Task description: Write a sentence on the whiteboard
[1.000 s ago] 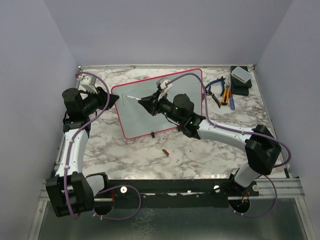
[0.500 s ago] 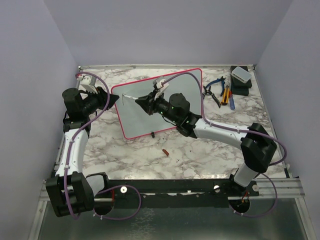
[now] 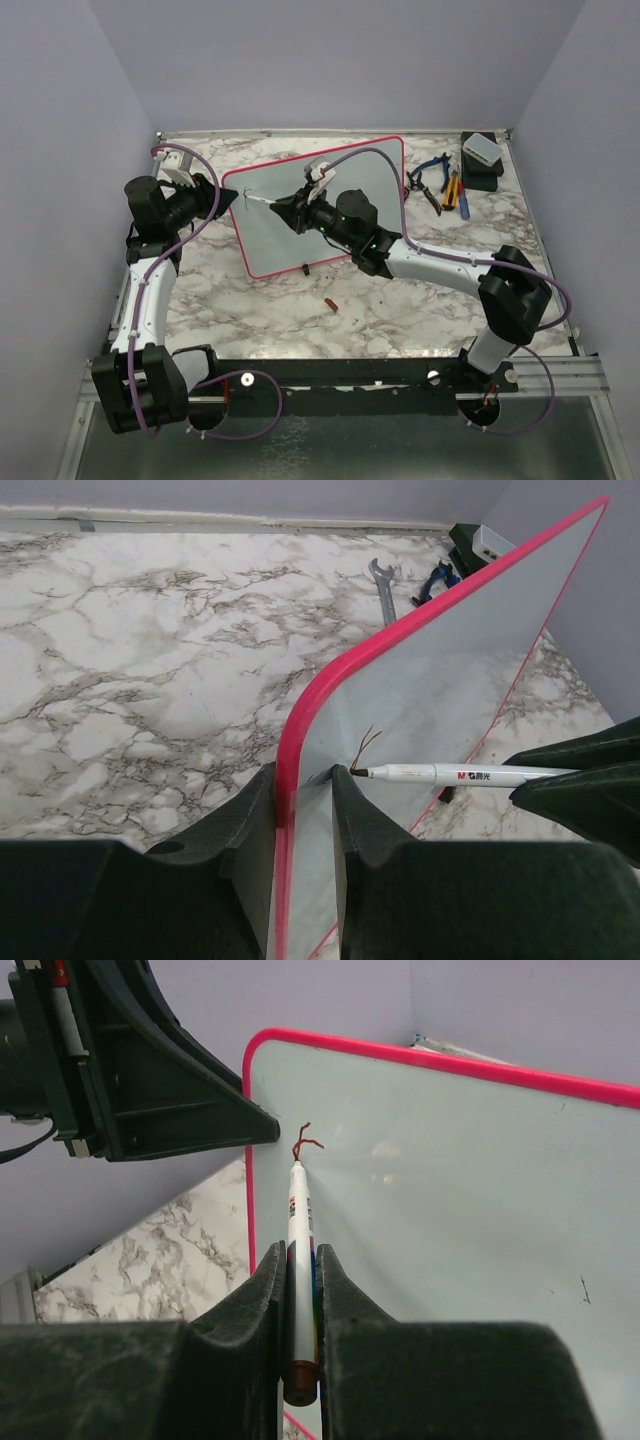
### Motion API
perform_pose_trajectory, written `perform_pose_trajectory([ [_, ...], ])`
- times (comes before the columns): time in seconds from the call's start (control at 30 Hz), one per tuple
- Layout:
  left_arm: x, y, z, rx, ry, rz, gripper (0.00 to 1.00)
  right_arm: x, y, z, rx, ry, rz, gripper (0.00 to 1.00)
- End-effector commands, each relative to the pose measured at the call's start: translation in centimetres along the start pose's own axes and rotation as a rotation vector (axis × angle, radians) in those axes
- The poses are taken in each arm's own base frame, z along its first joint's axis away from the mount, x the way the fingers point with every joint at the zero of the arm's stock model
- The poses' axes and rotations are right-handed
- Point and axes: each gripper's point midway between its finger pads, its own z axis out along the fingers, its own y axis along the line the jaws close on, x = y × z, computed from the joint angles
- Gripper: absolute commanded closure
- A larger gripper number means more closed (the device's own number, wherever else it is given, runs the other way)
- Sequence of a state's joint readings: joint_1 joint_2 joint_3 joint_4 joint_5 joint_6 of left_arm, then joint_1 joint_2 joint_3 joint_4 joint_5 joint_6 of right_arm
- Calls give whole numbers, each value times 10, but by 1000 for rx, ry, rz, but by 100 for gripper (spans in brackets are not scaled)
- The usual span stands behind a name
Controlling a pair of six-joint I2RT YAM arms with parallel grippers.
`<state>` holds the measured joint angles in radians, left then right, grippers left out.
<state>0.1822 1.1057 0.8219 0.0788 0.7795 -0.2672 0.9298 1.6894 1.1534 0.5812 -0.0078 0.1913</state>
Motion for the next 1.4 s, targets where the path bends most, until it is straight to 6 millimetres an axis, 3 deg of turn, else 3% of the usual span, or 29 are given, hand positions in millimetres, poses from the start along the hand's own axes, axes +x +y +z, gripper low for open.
perform_pose_trajectory([
  [0.0, 9, 5, -2, -22, 21, -11, 80, 16, -25, -12, 122, 35, -8, 99],
  [0.27, 9, 5, -2, -22, 20, -10, 80, 22, -29, -23, 144, 45, -7, 99],
  [0.47, 10, 6, -2, -25, 22, -11, 80, 1, 3, -32, -26, -15, -20, 99],
  [0.57, 10, 6, -2, -26, 23, -11, 80, -11, 8, -41, -49, -46, -21, 99],
  [0.97, 10, 6, -3, -27, 23, -8, 80, -16, -8, -27, 38, -59, -51, 99],
  [1.37, 10, 5, -3, -25, 23, -5, 81, 3, -23, -17, 105, -13, -56, 99],
])
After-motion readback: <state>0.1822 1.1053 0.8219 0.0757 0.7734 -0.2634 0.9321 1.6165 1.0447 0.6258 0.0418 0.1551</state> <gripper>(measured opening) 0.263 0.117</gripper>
